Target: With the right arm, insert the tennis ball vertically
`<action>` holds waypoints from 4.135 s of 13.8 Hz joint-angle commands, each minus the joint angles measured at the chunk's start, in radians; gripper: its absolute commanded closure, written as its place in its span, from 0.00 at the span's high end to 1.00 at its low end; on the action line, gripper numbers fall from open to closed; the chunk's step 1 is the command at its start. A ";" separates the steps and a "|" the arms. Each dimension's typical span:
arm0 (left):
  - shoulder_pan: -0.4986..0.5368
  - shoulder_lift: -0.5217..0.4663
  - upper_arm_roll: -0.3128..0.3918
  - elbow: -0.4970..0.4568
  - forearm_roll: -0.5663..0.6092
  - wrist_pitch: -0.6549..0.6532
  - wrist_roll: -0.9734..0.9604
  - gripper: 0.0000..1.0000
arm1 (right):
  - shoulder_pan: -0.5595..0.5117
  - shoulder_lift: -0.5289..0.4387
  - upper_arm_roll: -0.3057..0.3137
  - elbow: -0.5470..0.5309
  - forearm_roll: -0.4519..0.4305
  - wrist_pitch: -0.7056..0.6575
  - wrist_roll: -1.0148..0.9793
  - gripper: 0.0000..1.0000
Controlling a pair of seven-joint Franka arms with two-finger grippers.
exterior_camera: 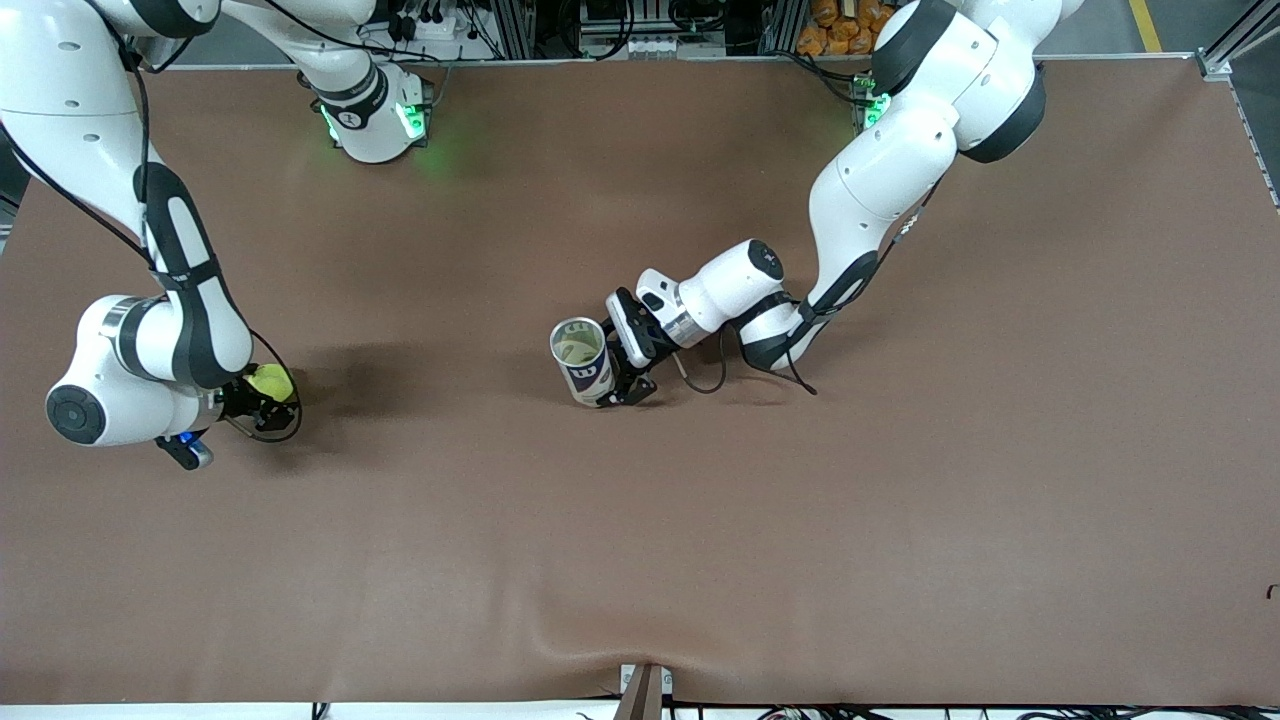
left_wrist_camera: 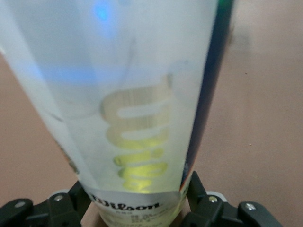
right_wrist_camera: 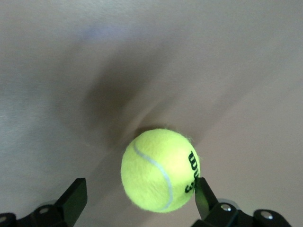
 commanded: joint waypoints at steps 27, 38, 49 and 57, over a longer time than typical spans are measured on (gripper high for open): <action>0.003 0.000 -0.001 -0.003 0.021 0.010 -0.009 0.83 | 0.441 -0.003 0.031 0.474 0.402 -0.166 0.848 0.00; 0.007 -0.001 -0.002 -0.006 0.024 0.010 -0.010 0.85 | 0.673 -0.023 0.023 0.472 0.421 -0.209 1.085 0.00; 0.007 -0.001 -0.001 -0.006 0.024 0.010 -0.010 0.85 | 0.650 -0.043 0.023 0.474 0.424 -0.246 1.079 1.00; 0.009 -0.001 -0.002 -0.008 0.023 0.010 -0.012 0.91 | 0.419 -0.061 0.019 0.626 0.375 -0.364 0.853 1.00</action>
